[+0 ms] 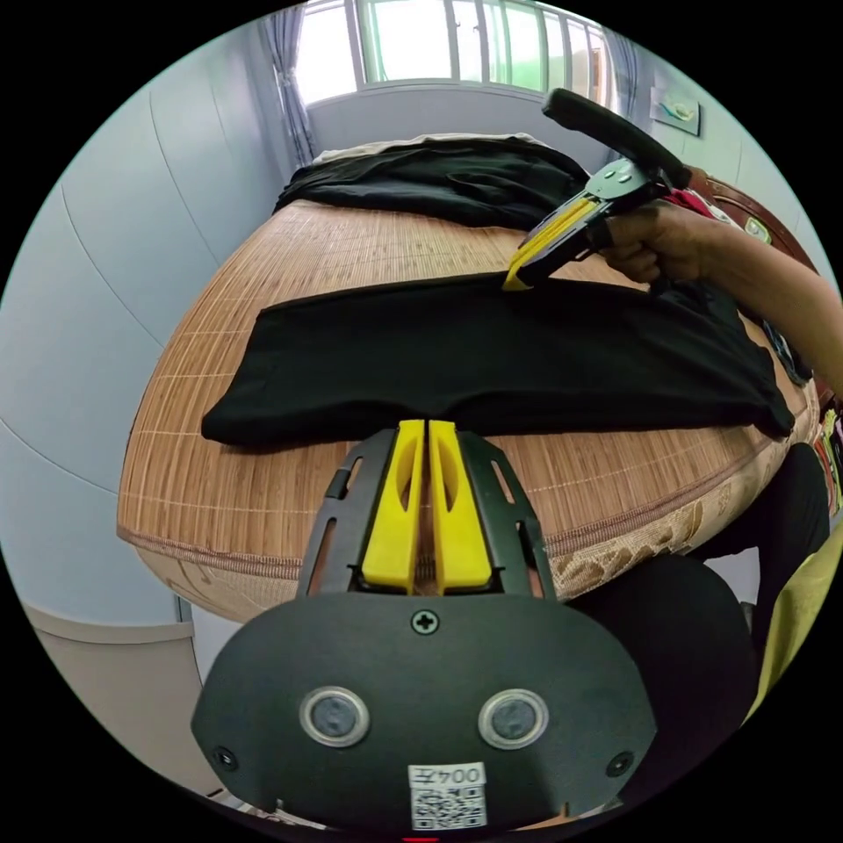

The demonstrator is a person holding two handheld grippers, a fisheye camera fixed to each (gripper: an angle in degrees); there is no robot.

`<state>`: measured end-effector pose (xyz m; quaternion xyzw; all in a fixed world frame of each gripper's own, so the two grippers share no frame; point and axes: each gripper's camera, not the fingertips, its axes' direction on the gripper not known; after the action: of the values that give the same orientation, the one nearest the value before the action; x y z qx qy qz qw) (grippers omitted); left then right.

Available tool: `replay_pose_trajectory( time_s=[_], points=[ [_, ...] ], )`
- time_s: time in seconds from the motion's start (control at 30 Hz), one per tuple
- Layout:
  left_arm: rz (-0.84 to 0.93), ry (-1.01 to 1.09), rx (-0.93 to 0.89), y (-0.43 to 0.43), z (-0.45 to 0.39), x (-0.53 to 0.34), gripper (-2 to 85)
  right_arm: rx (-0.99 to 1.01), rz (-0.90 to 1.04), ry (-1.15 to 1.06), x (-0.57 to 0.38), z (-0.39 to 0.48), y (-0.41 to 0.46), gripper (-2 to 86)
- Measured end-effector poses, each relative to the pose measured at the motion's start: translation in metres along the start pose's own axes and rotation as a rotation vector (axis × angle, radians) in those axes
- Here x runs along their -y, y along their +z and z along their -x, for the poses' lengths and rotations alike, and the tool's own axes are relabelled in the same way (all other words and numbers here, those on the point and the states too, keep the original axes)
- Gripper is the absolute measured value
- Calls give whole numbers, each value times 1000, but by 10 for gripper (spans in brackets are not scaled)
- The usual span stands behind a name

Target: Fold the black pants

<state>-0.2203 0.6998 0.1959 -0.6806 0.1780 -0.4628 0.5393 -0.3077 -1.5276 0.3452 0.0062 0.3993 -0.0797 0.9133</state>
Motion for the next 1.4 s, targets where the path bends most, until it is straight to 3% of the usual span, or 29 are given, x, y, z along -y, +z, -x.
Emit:
replay_pose_trajectory(
  time_s=[0.17, 0.4, 0.6, 0.73, 0.9, 1.03, 1.13, 1.27, 1.4],
  points=[
    [-5, -22, -41, -3, 3, 11, 5, 116, -52, 249, -18, -49, 11, 34],
    [-1, -13, -19, -7, -6, 34, 4, 263, -136, 331, -59, -68, 21, 90],
    [-39, -60, -78, -15, -4, 58, 5, 273, -377, 398, -154, -64, -28, 102],
    [-55, -156, -162, -30, 6, 84, 3, 204, -490, 484, -270, -49, -61, 99],
    [-171, -179, -188, -69, -19, 133, 1, 35, -475, 644, -418, -52, -84, 101],
    [-97, 84, -180, -59, -114, 217, 1, -46, -502, 746, -494, -72, -102, 100],
    [24, 240, -87, -27, -179, 274, 2, -114, -495, 718, -498, -93, -112, 102],
    [179, 285, -88, 16, -222, 323, 1, -157, -426, 681, -478, -144, -117, 105],
    [122, 230, -109, 12, -230, 340, 1, -172, -274, 671, -454, -199, -104, 109]
  ],
)
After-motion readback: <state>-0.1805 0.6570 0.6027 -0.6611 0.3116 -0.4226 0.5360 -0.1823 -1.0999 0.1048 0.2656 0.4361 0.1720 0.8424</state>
